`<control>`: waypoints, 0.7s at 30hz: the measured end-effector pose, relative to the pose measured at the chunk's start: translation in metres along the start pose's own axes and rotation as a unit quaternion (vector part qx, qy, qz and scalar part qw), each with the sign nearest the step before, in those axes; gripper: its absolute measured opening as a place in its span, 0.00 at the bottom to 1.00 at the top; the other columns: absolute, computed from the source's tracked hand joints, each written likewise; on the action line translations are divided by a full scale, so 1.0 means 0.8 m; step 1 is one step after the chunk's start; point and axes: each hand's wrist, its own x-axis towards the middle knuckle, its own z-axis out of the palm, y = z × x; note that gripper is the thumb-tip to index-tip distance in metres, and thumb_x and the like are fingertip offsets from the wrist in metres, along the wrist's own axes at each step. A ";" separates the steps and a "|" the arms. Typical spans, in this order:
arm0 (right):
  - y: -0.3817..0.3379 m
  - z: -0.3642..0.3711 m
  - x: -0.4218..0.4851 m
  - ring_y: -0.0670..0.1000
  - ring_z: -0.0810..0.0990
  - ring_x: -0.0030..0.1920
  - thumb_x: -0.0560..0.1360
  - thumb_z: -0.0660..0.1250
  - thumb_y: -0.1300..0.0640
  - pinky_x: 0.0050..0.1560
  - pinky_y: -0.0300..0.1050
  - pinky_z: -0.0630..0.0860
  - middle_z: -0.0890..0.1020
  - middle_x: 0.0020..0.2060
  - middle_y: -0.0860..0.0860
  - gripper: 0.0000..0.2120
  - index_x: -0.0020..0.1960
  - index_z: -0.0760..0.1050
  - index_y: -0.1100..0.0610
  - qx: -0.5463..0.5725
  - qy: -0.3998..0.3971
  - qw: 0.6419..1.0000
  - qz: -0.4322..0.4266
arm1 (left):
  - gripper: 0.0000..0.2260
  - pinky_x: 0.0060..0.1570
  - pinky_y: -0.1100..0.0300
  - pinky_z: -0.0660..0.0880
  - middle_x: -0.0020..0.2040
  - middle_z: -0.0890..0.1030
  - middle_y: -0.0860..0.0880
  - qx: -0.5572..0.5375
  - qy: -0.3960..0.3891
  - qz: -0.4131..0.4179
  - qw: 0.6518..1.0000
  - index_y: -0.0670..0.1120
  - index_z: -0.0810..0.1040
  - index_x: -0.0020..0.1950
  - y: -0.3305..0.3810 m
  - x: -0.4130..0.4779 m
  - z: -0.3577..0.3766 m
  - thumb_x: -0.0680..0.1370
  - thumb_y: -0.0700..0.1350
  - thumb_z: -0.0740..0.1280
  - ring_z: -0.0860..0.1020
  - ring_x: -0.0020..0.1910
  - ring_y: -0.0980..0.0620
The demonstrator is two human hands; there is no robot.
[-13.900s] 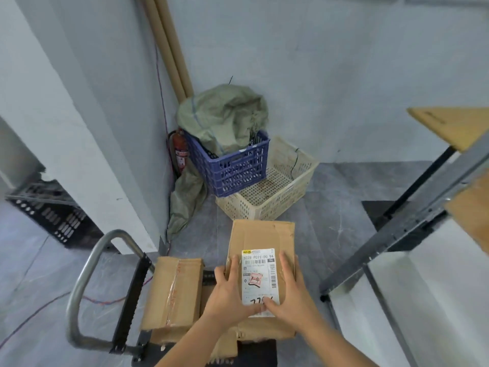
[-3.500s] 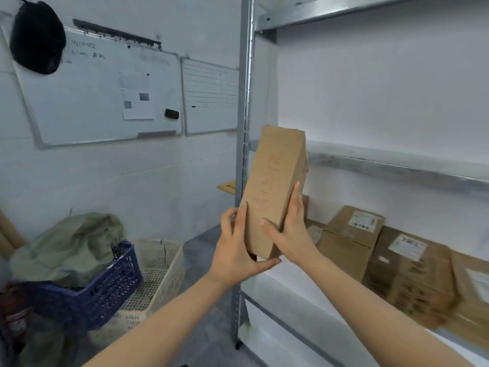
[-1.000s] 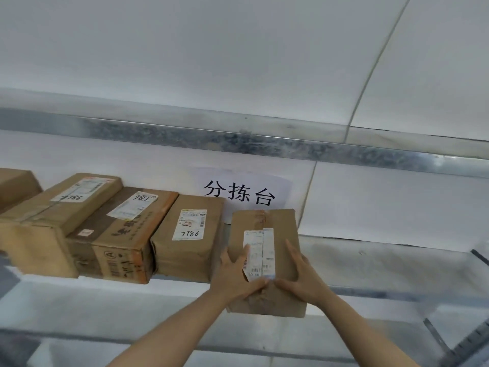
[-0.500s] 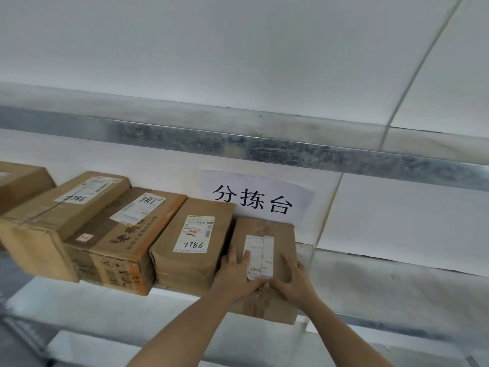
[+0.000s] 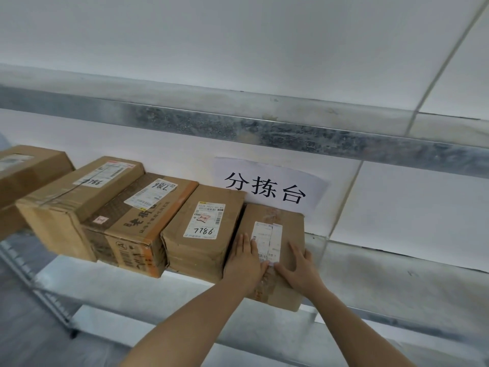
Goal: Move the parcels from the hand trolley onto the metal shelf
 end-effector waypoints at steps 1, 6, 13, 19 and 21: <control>-0.001 0.001 0.000 0.58 0.67 0.67 0.73 0.66 0.42 0.65 0.51 0.70 0.55 0.72 0.57 0.39 0.76 0.49 0.50 0.000 -0.002 1.000 0.002 | 0.32 0.75 0.51 0.44 0.77 0.42 0.38 -0.006 -0.003 -0.003 1.000 0.38 0.43 0.77 0.000 -0.002 -0.002 0.81 0.58 0.48 0.41 0.77 0.42; -0.005 -0.003 0.000 0.59 0.65 0.69 0.74 0.64 0.42 0.66 0.51 0.68 0.53 0.73 0.57 0.38 0.76 0.48 0.51 -0.023 -0.008 1.000 0.005 | 0.30 0.75 0.51 0.46 0.78 0.44 0.39 -0.035 -0.013 0.010 0.999 0.39 0.45 0.77 -0.003 -0.015 -0.005 0.82 0.56 0.48 0.42 0.77 0.43; -0.027 -0.014 -0.004 0.62 0.55 0.73 0.73 0.65 0.43 0.71 0.58 0.59 0.54 0.73 0.58 0.35 0.73 0.55 0.54 -0.113 0.036 0.993 -0.022 | 0.26 0.75 0.50 0.45 0.78 0.47 0.40 0.049 0.067 0.095 0.992 0.42 0.52 0.77 -0.031 -0.052 -0.041 0.83 0.54 0.49 0.44 0.77 0.43; -0.098 -0.011 -0.012 0.59 0.56 0.73 0.71 0.65 0.39 0.70 0.55 0.59 0.60 0.73 0.55 0.34 0.72 0.59 0.50 -0.112 0.057 0.982 -0.142 | 0.25 0.73 0.46 0.52 0.75 0.59 0.37 -0.009 0.165 0.088 0.982 0.40 0.64 0.72 -0.084 -0.094 -0.084 0.81 0.54 0.51 0.55 0.76 0.40; -0.131 0.002 -0.019 0.58 0.53 0.75 0.73 0.64 0.39 0.72 0.57 0.56 0.58 0.74 0.56 0.37 0.75 0.55 0.53 -0.128 0.045 0.975 -0.175 | 0.27 0.73 0.45 0.52 0.76 0.57 0.38 -0.027 0.164 0.039 0.985 0.42 0.63 0.74 -0.109 -0.108 -0.095 0.80 0.57 0.52 0.54 0.76 0.40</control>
